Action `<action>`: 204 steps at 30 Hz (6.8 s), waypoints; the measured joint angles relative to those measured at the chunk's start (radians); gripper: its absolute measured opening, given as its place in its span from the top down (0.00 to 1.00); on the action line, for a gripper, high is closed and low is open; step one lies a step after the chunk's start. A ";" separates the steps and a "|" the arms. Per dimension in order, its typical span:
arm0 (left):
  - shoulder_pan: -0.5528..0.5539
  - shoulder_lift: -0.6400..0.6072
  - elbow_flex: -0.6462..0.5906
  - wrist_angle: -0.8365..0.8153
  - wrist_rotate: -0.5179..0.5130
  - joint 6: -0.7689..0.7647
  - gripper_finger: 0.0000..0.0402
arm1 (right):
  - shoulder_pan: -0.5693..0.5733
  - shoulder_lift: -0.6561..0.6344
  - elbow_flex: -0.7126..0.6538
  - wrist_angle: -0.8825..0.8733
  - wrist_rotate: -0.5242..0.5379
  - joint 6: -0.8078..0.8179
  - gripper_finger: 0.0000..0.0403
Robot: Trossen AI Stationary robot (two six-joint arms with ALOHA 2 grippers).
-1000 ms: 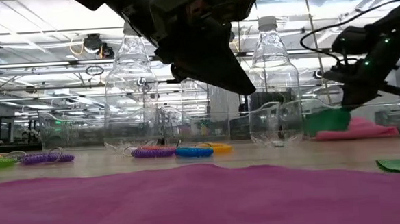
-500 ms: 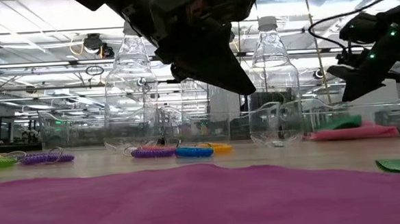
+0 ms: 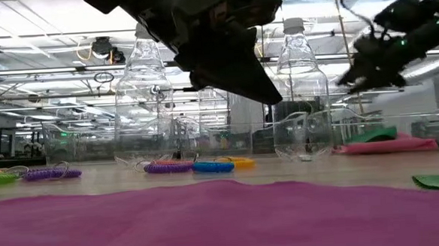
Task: Pick & Place Sports Items
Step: Fold the light green microfiber towel
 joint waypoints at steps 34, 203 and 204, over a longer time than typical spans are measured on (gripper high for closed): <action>-0.127 0.099 0.024 0.540 0.046 -0.046 0.63 | 1.715 0.277 0.187 0.356 0.617 -0.128 0.97; 0.056 0.405 0.232 0.058 0.201 0.129 0.94 | 1.249 0.304 -0.343 0.755 0.314 0.731 1.00; 0.056 0.405 0.232 0.058 0.202 0.129 0.94 | 1.248 0.326 -0.343 0.779 0.303 0.730 1.00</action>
